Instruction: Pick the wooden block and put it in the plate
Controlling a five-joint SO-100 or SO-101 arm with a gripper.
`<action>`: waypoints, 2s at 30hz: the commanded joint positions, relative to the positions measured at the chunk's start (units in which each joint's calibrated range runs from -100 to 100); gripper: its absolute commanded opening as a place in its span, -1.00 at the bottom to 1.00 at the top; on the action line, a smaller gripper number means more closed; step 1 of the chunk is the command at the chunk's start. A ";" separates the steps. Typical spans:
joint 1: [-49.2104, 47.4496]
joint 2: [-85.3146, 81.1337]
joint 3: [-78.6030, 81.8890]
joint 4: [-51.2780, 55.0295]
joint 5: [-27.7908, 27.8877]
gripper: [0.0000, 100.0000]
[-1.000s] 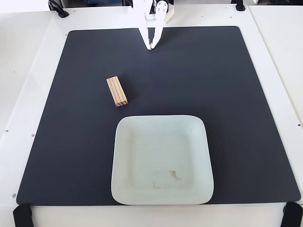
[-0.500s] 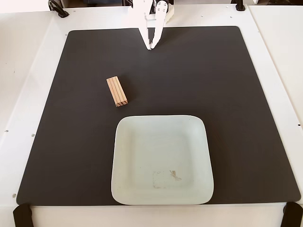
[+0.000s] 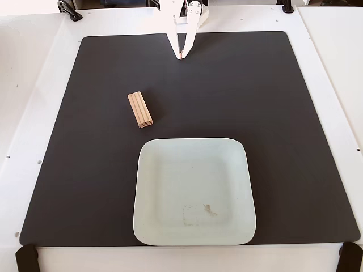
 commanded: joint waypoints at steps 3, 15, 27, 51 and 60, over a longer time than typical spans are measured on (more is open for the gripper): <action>-0.13 0.50 0.34 0.56 -0.03 -0.98; -0.92 -0.18 0.34 0.38 0.34 -0.98; 0.09 0.75 -2.99 0.56 0.40 -0.98; 23.50 63.89 -62.46 0.30 22.61 -0.98; 24.84 92.28 -85.31 0.38 27.20 -0.95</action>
